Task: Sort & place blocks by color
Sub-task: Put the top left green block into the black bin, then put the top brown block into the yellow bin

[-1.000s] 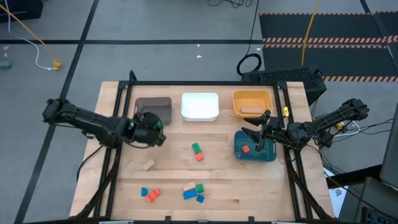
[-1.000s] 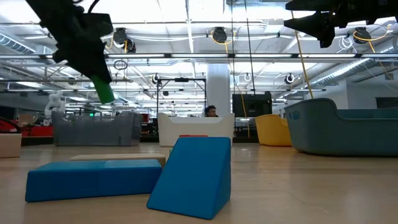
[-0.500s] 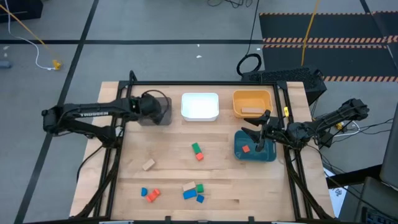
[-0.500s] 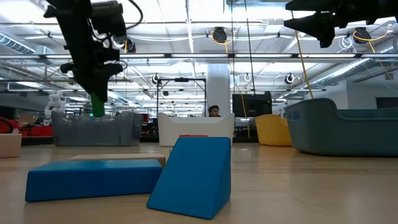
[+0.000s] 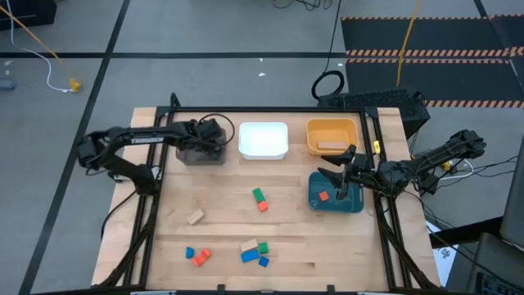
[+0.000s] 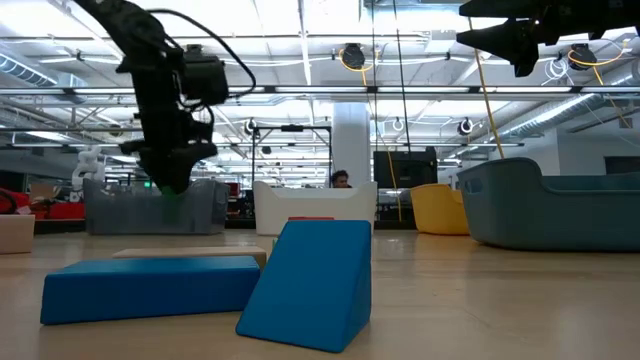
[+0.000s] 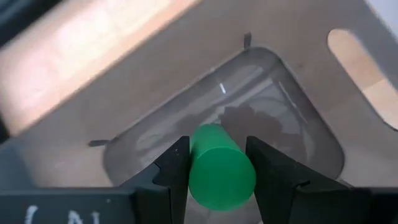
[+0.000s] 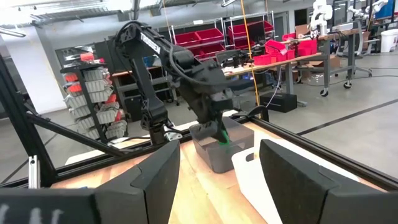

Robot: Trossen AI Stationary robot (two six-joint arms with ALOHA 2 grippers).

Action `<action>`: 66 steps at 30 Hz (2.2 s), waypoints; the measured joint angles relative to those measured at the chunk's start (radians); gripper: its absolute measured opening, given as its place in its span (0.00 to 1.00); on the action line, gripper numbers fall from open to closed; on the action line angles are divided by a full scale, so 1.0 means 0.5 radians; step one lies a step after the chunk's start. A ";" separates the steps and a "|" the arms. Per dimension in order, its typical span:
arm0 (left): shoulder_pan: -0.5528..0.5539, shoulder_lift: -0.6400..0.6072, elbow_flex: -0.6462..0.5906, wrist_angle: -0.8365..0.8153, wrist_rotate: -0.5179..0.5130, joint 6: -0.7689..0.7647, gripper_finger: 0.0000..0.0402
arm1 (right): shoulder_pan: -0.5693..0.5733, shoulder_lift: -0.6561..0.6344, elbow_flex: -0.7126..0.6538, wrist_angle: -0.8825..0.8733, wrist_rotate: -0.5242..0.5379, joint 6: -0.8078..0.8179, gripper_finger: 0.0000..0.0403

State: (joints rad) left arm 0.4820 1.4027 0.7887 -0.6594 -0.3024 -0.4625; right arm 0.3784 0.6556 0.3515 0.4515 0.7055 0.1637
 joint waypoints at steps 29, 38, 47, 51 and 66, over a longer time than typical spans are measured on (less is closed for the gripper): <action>0.011 0.042 -0.005 0.191 -0.010 0.085 0.59 | 0.001 0.000 0.000 0.000 0.000 0.000 0.53; -0.147 -0.388 0.001 0.018 0.060 0.002 0.60 | 0.001 0.000 -0.001 0.000 0.000 0.000 0.53; -0.863 -0.588 0.000 -0.314 0.337 -0.692 0.60 | 0.001 0.001 0.000 0.000 0.000 0.000 0.53; -1.272 -0.542 0.000 -0.330 0.338 -1.090 0.60 | 0.001 0.000 0.000 0.000 0.000 0.000 0.53; -2.100 -0.171 -0.001 -0.327 0.342 -2.203 0.60 | 0.001 0.000 0.000 0.000 0.000 0.000 0.53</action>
State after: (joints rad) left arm -0.5679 1.3173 0.7883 -0.8228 -0.1314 -1.5641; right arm 0.3786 0.6556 0.3515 0.4515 0.7055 0.1638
